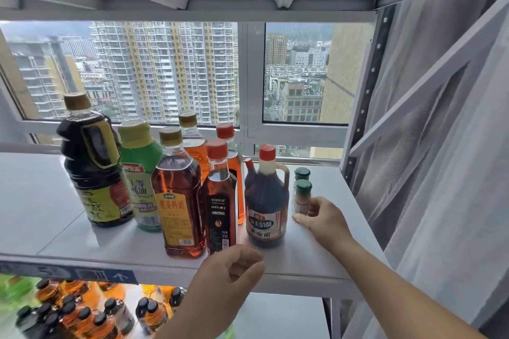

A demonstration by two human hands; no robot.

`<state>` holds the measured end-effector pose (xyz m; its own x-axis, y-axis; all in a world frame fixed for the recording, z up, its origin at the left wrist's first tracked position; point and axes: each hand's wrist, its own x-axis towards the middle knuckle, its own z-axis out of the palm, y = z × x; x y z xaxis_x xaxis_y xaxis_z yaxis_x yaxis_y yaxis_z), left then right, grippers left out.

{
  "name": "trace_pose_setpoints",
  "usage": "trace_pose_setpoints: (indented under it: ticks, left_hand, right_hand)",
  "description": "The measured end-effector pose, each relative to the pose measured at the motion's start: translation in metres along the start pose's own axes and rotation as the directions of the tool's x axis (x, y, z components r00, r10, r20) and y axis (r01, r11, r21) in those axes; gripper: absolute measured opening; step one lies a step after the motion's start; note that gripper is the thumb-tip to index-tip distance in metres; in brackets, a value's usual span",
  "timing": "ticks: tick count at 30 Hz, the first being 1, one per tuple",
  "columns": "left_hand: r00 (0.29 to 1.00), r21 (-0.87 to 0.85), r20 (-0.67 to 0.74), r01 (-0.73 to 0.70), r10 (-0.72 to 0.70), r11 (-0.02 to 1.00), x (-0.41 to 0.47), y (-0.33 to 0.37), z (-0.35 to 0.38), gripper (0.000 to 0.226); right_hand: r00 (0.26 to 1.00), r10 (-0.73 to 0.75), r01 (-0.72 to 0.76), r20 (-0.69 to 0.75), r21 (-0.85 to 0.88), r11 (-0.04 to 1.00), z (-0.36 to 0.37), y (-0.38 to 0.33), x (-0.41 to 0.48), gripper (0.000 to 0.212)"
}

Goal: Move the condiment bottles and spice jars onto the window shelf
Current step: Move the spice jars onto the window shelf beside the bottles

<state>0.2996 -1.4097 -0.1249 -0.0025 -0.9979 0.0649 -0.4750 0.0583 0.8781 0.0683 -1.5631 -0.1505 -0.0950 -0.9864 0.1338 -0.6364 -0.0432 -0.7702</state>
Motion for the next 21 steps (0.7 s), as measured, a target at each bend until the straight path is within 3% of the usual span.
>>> trace_pose_setpoints:
  ticks: [6, 11, 17, 21]
  left_hand:
    - [1.000, -0.005, 0.023, 0.003, -0.003, 1.000, -0.005, -0.008, -0.003, 0.006]
    - [0.999, -0.029, 0.044, -0.007, 0.009, 1.000, -0.012, -0.018, -0.003, 0.009]
    - [0.990, 0.043, 0.119, -0.086, 0.081, 0.995, -0.031, -0.027, 0.005, 0.017]
    - [0.963, 0.125, 0.179, -0.225, 0.201, 0.966, -0.048, -0.038, 0.007, 0.014]
  right_hand:
    - [0.999, 0.043, -0.041, -0.031, 0.057, 0.998, -0.006, 0.003, -0.032, 0.051]
    - [0.992, 0.051, -0.039, -0.119, 0.104, 0.994, -0.016, 0.001, -0.092, 0.024]
    - [0.958, 0.089, -0.071, -0.272, 0.078, 0.994, -0.037, -0.004, -0.170, 0.020]
    - [0.945, 0.099, -0.097, -0.311, 0.022, 0.995, -0.051, -0.005, -0.223, 0.021]
